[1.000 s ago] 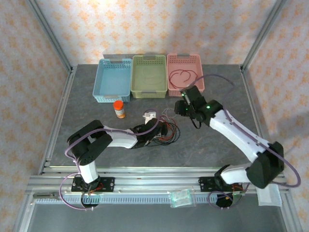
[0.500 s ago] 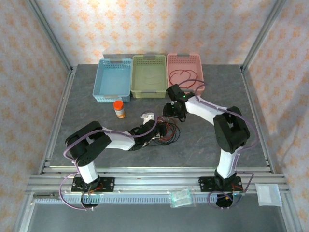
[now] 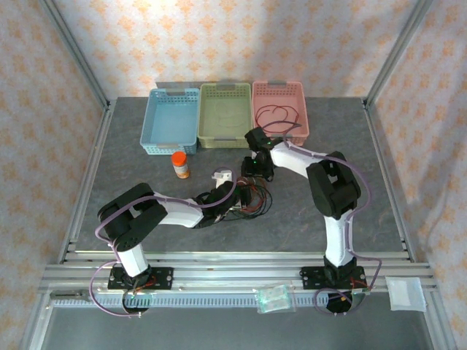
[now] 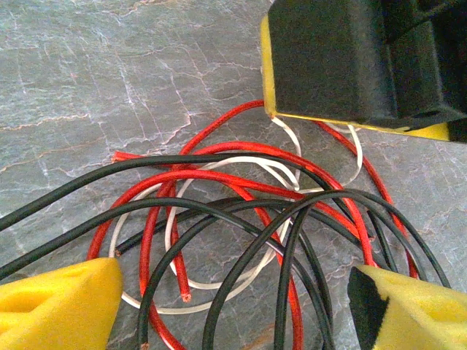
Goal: Untangle the cables
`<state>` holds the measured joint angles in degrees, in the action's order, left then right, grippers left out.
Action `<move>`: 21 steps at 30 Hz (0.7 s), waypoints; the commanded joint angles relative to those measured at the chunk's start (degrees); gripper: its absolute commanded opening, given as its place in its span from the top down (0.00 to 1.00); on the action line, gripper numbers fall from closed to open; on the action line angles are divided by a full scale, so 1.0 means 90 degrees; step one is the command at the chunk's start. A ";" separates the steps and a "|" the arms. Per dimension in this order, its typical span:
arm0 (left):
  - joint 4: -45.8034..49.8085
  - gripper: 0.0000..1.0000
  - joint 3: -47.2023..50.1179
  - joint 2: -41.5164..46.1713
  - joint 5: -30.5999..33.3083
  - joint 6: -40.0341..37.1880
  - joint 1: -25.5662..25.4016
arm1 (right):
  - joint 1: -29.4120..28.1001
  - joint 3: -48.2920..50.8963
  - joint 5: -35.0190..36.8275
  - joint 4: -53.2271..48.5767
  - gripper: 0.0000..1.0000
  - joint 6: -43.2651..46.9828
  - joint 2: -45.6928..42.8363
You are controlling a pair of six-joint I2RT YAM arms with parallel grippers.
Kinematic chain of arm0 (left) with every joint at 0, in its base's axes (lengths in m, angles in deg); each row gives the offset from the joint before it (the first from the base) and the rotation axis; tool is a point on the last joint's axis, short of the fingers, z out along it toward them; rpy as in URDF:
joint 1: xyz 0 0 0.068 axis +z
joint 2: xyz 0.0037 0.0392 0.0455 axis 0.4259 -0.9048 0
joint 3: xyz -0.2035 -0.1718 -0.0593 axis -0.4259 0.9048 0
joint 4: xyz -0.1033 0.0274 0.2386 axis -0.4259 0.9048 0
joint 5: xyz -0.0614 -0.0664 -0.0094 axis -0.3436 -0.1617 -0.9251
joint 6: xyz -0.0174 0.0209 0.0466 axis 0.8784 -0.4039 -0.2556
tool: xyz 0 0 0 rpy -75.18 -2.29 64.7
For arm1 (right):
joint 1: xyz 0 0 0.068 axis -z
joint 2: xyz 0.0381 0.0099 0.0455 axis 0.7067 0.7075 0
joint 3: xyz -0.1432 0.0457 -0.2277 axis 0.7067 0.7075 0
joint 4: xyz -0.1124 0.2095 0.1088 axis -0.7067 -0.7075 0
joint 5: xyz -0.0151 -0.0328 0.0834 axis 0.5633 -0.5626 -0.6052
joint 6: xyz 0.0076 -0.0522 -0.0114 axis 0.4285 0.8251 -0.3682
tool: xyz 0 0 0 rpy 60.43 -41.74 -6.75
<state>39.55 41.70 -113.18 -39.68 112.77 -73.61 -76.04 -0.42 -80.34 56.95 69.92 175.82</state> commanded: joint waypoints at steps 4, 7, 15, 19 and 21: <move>0.0817 0.18 0.0021 -0.0272 -0.0080 0.0253 -0.0053 | -0.0005 -0.0132 0.0065 -0.0019 0.69 0.0087 0.0058; 0.0806 0.18 0.0014 -0.0273 -0.0070 0.0289 -0.0061 | -0.0006 -0.0096 0.0102 -0.0006 0.78 0.0048 -0.0063; 0.0884 0.18 0.0009 -0.0282 -0.0036 0.0282 -0.0061 | -0.0005 0.0232 0.0305 0.0121 0.93 -0.0041 -0.0849; 0.0896 0.18 0.0004 -0.0292 0.0010 0.0290 -0.0061 | -0.0005 0.0415 0.0429 0.0141 0.97 -0.0088 -0.1275; 0.0875 0.18 0.0024 -0.0292 0.0041 0.0311 -0.0061 | 0.0000 0.0489 0.0473 0.0183 0.98 -0.0117 -0.1500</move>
<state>40.60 40.98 -113.35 -39.48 113.38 -73.61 -76.04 2.85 -78.65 57.64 69.48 166.05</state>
